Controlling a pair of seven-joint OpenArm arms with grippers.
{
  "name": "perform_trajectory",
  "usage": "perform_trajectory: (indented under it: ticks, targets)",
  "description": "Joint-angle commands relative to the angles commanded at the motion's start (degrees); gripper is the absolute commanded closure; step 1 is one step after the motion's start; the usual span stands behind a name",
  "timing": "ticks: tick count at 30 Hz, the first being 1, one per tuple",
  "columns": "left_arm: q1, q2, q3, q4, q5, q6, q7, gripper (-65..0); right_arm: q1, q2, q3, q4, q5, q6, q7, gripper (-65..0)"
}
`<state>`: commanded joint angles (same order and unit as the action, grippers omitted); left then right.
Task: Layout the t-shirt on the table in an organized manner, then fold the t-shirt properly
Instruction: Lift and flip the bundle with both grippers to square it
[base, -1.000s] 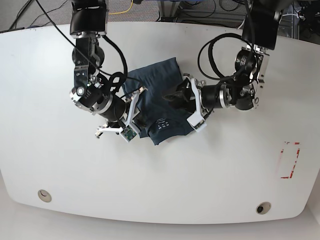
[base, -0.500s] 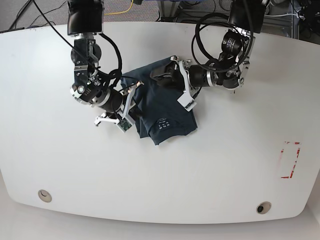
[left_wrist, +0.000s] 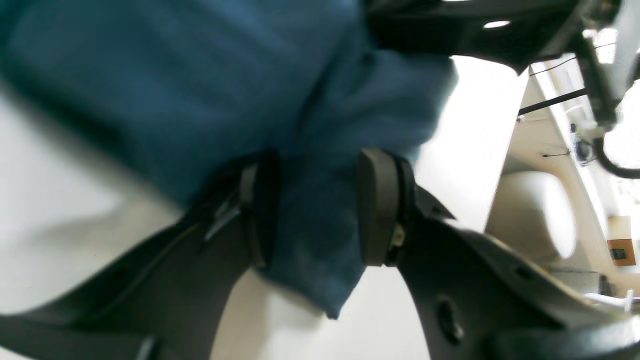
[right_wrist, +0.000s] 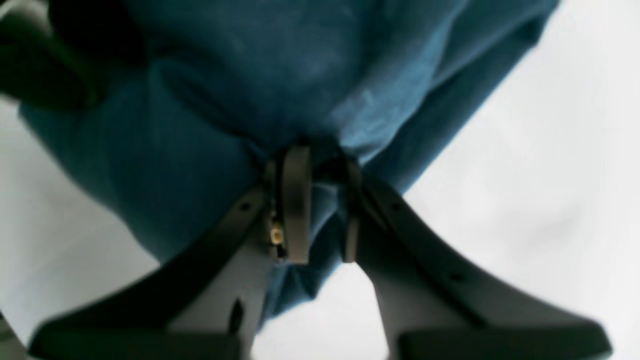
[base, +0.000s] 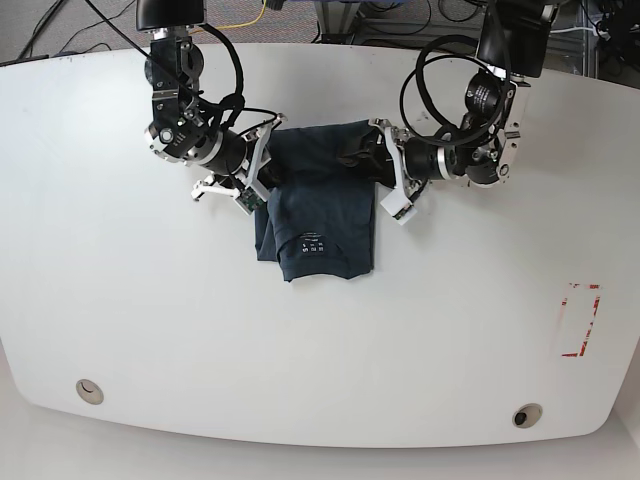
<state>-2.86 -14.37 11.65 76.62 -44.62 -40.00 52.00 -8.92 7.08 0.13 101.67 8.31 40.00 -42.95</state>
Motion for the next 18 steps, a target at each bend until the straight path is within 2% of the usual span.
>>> perform_trajectory:
  ticks: [7, 10, 14, 18]
  targets:
    - [1.32, -2.29, -1.32, 4.4, 0.0, 0.0, 0.18, -23.9, 0.26, -0.88, 0.0, 5.36, -0.26, 0.0, -0.35, -9.2]
    - [2.02, -2.29, -1.32, 5.71, 0.0, 0.0, 0.18, -23.9, 2.46, -0.88, 0.0, 6.95, -0.26, 0.0, -0.97, -9.4]
    - [2.29, -2.29, -1.32, 5.89, 0.0, 0.0, 0.18, -23.9, 7.82, -0.97, 0.0, 5.71, -0.26, 0.0, -3.69, -9.4]
    - [2.37, -2.2, -1.32, 5.8, 0.0, 0.0, 0.18, -23.9, 12.92, -1.23, 0.0, 1.14, -0.18, 0.0, -3.96, -9.4]
